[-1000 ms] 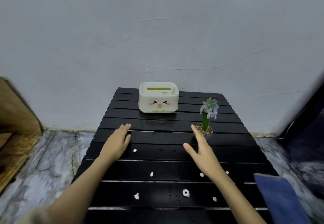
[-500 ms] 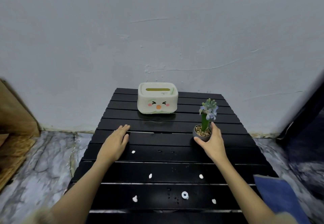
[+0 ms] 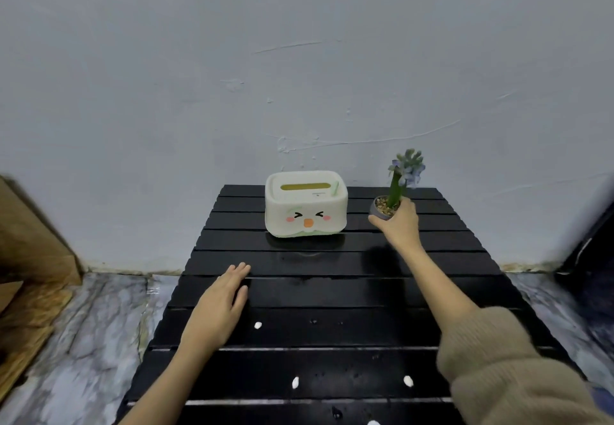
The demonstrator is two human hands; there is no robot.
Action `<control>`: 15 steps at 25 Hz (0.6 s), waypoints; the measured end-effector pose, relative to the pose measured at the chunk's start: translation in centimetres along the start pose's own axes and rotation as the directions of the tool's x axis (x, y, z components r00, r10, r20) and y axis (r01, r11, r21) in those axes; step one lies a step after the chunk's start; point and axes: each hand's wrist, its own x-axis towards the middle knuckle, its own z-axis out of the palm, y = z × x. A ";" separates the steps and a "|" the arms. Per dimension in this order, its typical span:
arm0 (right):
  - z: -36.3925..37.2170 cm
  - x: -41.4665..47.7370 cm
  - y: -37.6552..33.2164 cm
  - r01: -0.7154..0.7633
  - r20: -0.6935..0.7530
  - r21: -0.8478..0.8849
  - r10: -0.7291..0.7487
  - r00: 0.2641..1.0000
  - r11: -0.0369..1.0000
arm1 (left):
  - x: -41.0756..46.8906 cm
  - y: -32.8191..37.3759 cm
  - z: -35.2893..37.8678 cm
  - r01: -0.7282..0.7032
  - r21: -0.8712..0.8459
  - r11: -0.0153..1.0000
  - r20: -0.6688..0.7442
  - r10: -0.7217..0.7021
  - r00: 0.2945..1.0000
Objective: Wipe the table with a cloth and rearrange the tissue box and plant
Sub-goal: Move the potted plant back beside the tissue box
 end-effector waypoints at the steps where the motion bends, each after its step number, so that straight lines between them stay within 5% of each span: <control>1: 1.0 1.1 -0.1 -0.002 0.002 0.009 0.002 1.000 1.000 | 0.1 -0.1 0.1 0.003 -0.007 1.000 -0.009 -0.003 1.000; 8: 4.3 3.4 1.9 -0.038 0.076 -0.005 0.038 0.996 0.999 | 0.2 -0.7 0.4 -0.008 0.014 1.000 -0.035 0.008 0.999; 15: -1.9 -1.8 1.8 0.050 0.141 -0.074 -0.040 0.989 0.996 | -0.3 0.3 0.2 0.009 0.044 0.999 -0.008 -0.009 1.000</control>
